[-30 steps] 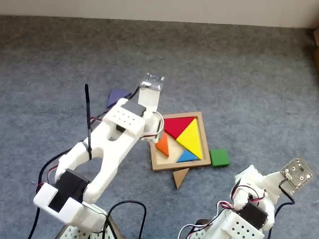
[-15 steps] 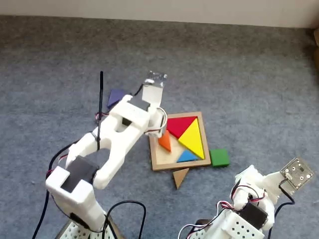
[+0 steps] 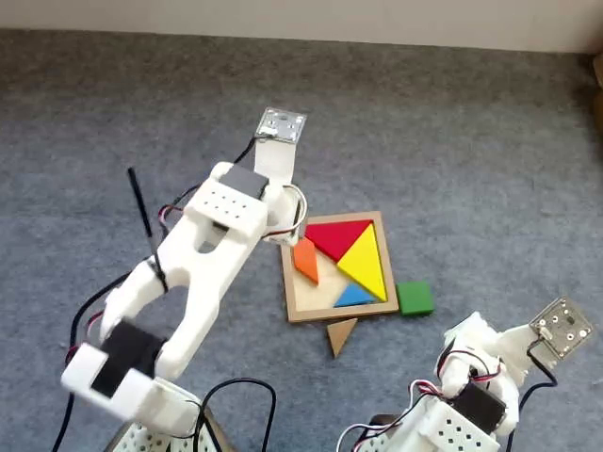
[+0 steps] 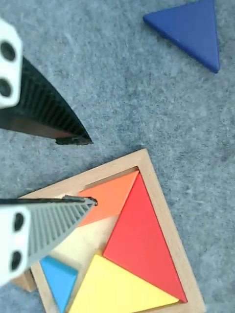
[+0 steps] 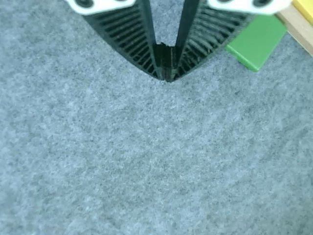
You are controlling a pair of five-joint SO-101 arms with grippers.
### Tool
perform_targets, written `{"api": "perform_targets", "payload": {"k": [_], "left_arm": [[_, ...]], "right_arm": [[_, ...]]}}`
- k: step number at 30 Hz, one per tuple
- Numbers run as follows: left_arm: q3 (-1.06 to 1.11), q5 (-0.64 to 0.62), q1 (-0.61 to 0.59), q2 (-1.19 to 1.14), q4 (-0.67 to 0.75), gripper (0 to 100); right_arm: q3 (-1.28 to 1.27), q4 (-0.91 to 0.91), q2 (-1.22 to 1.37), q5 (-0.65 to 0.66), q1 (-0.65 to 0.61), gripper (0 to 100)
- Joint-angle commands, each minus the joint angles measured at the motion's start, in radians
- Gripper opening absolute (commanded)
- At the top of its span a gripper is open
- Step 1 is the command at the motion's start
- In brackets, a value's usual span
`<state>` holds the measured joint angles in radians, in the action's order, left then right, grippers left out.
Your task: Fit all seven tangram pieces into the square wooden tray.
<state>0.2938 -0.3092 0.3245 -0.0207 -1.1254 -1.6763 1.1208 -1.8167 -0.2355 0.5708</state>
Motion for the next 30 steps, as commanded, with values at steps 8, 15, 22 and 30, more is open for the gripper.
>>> {"api": "perform_targets", "payload": {"k": [8,15,22,30], "left_arm": [[0.280,-0.003,-0.119,0.297,0.222,19],[0.404,-0.003,-0.117,0.386,0.336,19],[0.444,-0.003,-0.117,0.395,0.399,19],[0.472,-0.003,-0.122,0.394,0.483,19]], "right_arm": [[0.225,0.174,0.064,0.041,-0.226,0.9],[0.455,0.131,0.400,-0.011,-0.384,1.1],[0.657,0.120,0.789,-0.161,-0.568,5.1],[0.716,0.022,1.026,-0.279,-0.595,29.1]]}}
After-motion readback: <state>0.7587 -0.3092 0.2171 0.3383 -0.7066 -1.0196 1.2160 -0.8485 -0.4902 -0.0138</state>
